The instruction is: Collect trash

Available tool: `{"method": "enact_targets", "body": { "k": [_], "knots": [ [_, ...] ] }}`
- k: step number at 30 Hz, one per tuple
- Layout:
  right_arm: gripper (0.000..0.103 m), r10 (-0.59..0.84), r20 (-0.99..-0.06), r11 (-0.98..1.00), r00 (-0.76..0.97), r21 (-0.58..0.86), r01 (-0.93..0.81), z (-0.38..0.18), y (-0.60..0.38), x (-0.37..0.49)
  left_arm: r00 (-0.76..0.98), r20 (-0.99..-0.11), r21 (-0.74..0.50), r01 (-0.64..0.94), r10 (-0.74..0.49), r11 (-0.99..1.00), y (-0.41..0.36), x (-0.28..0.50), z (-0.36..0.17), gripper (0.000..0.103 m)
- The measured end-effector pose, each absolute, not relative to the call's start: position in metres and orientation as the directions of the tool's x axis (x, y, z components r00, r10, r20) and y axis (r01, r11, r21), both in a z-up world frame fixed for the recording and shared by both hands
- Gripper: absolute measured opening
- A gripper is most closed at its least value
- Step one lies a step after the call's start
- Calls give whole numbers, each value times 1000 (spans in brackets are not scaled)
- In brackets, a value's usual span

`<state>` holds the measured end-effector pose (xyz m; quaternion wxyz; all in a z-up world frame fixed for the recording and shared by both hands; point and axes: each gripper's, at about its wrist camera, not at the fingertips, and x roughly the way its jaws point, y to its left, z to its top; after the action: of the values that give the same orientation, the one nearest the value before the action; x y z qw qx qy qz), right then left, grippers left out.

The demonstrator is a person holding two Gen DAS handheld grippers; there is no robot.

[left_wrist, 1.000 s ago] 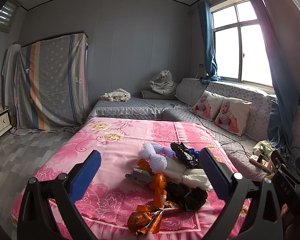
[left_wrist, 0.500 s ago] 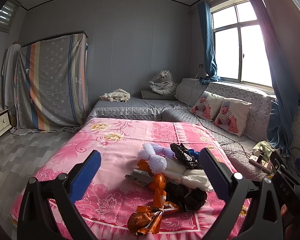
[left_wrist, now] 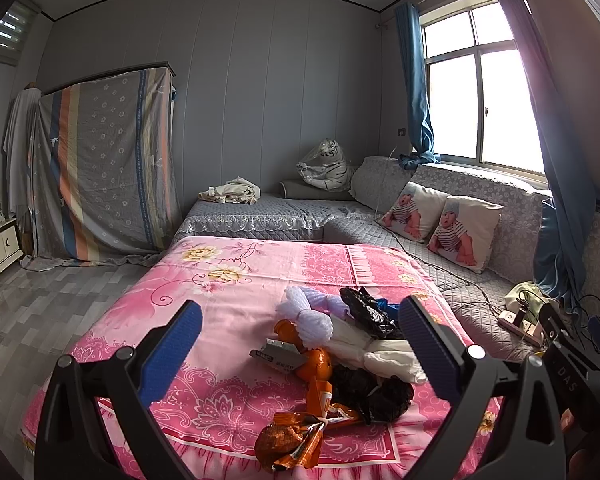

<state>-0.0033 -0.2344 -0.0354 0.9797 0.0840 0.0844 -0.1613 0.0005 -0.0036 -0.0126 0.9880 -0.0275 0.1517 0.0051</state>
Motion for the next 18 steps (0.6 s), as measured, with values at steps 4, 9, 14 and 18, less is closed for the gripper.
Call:
{"method": "enact_targets", "body": {
  "k": [4,9,14,18],
  "knots": [
    [95,-303,-192,934,934,136,331,-36,-234,-3,954,-298,-52,-18,2,999,-4,0,-12,95],
    [95,-303,-192,934,933,136,331,-36,-233,-2,954,-300,-52,-16,0,999,-5,1,-14,95],
    [95,-303,-193,934,933,137,331,-36,-234,-2,954,-301,-53,-13,-3,999,-6,1,-10,95],
    [95,-305,-190,933,933,135,333,-36,-234,-3,954,-300,-53,-14,-2,999,-6,1,-10,95]
  ]
}}
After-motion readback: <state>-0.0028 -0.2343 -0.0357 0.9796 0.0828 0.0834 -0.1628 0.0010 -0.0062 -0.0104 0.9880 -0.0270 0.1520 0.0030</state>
